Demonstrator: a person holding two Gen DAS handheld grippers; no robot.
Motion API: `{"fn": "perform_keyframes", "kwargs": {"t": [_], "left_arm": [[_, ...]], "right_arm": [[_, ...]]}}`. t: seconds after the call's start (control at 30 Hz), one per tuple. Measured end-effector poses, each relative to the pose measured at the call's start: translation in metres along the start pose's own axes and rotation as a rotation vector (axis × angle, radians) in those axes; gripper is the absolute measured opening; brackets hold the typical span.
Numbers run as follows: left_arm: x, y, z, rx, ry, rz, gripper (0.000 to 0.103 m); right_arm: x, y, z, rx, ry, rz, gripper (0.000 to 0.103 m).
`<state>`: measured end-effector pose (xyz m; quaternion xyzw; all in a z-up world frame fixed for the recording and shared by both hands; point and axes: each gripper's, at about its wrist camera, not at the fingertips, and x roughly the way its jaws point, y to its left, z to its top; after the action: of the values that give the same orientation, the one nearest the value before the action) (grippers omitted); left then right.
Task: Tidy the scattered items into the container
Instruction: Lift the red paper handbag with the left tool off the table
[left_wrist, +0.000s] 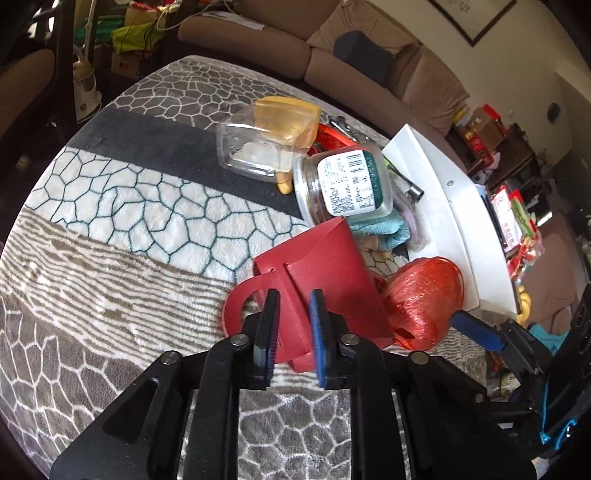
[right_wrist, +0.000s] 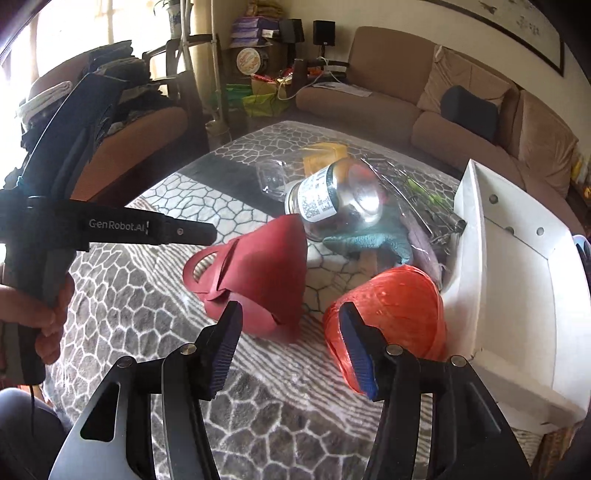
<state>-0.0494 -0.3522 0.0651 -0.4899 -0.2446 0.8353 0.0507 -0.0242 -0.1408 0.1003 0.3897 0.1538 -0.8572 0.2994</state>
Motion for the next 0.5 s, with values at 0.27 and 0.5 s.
{"fn": "perform_keyframes", "kwargs": {"t": [0.27, 0.5], "left_arm": [[0.033, 0.036, -0.016, -0.097, 0.067, -0.032, 0.058], [0.041, 0.027, -0.008, -0.128, 0.062, -0.098, 0.038]], "right_arm": [[0.028, 0.017, -0.013, -0.104, 0.043, 0.032, 0.069], [0.064, 0.040, -0.014, -0.202, 0.097, -0.019, 0.073]]}}
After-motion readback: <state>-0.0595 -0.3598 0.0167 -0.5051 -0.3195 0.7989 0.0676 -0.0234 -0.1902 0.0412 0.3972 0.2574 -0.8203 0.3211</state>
